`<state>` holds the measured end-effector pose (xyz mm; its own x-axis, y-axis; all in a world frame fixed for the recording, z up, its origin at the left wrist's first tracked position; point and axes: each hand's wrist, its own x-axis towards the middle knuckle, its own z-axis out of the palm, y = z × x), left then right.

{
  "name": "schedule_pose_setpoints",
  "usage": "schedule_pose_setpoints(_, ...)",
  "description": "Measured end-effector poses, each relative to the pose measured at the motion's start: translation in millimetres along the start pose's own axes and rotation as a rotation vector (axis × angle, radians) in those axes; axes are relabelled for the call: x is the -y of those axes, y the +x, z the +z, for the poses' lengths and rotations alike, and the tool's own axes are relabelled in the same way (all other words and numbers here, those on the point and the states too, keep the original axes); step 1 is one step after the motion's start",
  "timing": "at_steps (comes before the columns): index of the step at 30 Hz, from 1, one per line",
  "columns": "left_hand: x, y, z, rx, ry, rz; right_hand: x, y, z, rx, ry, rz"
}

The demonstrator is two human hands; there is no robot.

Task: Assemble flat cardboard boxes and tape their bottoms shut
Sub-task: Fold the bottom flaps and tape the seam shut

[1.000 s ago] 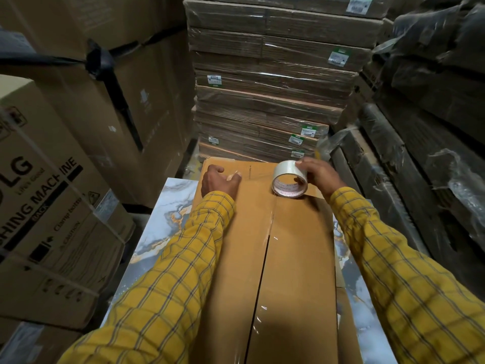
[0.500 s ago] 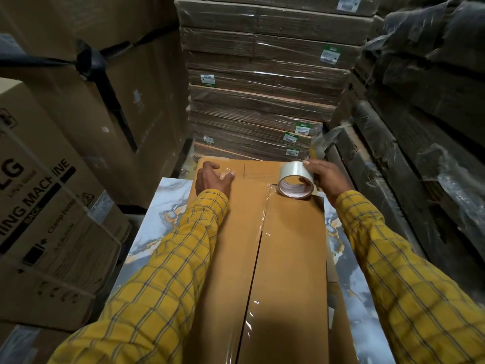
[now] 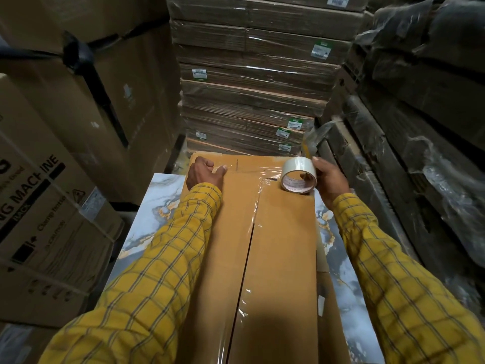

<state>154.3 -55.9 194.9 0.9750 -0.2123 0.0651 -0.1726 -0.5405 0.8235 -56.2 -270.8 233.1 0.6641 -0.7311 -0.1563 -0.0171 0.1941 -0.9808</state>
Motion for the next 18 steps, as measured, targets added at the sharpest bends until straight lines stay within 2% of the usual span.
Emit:
schedule_pose_setpoints(2,-0.6,-0.1,-0.4,0.001,0.000,0.003,1.7,-1.4,3.3,-0.010,-0.027,-0.034)
schedule_pose_setpoints(8,0.6,-1.4,-2.4,0.002,-0.020,0.010,20.9,-1.7,3.4,0.011,-0.547,-0.234)
schedule_pose_setpoints(10,0.8,-1.7,-2.7,0.014,-0.029,0.011,22.3,-4.9,-0.3,0.017,-0.595,-0.284)
schedule_pose_setpoints(13,1.7,-0.2,-2.8,0.025,-0.046,-0.003,20.6,-9.5,-3.6,0.009,-0.539,-0.263)
schedule_pose_setpoints(18,1.8,2.5,-3.3,0.030,-0.068,-0.023,7.3,-17.5,-18.7,-0.024,-0.188,-0.097)
